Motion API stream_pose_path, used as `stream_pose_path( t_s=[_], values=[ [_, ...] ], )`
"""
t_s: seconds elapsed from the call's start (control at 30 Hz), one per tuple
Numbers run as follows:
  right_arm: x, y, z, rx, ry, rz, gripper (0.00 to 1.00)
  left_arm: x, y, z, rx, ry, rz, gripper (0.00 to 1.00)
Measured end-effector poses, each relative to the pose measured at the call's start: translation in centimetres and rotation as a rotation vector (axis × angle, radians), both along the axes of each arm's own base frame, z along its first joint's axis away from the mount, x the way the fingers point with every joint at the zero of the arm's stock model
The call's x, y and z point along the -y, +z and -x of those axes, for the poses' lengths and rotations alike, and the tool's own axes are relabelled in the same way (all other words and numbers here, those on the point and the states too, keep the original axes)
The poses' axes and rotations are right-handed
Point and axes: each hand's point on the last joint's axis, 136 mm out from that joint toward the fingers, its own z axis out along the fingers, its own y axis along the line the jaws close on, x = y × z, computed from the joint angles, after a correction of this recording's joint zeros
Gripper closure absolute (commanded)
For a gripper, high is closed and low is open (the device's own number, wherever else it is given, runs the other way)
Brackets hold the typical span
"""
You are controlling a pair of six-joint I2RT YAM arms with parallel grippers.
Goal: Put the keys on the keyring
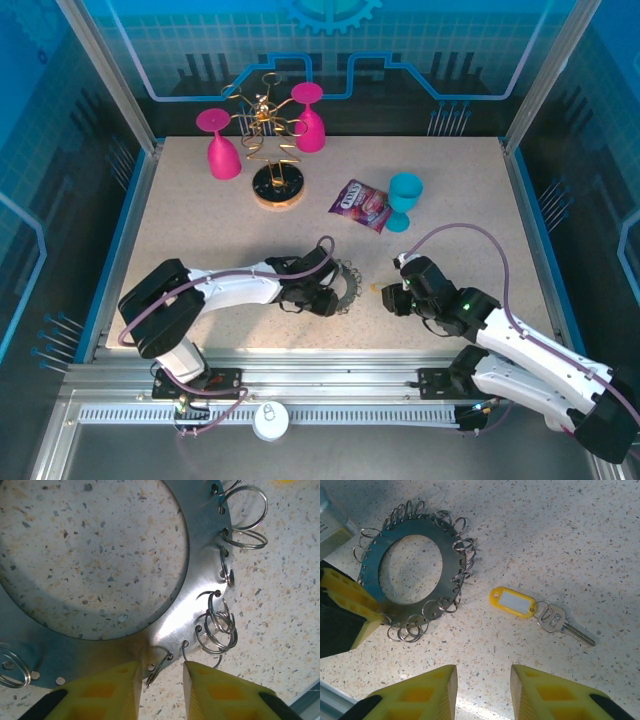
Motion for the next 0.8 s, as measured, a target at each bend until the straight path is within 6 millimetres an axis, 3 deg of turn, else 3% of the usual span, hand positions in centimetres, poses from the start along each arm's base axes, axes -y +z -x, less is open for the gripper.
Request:
stream_pose_path(
  t_s=[0.33, 0.53, 0.6, 0.7, 0.8],
  values=[
    [0.4, -0.1, 0.0, 0.001, -0.009, 0.015, 0.66, 0.5, -1.2, 0.3, -0.006, -0.020, -0.015, 0.79],
    [0.6, 0.4, 0.0, 0.022, -0.009, 0.010, 0.67, 0.9, -0.9, -0.1, 0.020, -0.029, -0.022, 0.98],
    [0.6, 0.5, 0.0, 0.028, -0.005, 0.012, 0.67, 1.0, -0.8, -0.2, 0.039, -0.041, -0.033, 1.00],
    [0.8, 0.6, -0.1, 0.037, 0.006, 0.026, 0.69, 0.7, -0.3, -0.5, 0.079, -0.071, -0.052, 1.00],
    [0.7, 1.5, -0.5, 0.068, 0.034, 0.038, 0.71, 0.6, 1.7, -0.9, 0.155, -0.135, -0.049, 1.00]
  ],
)
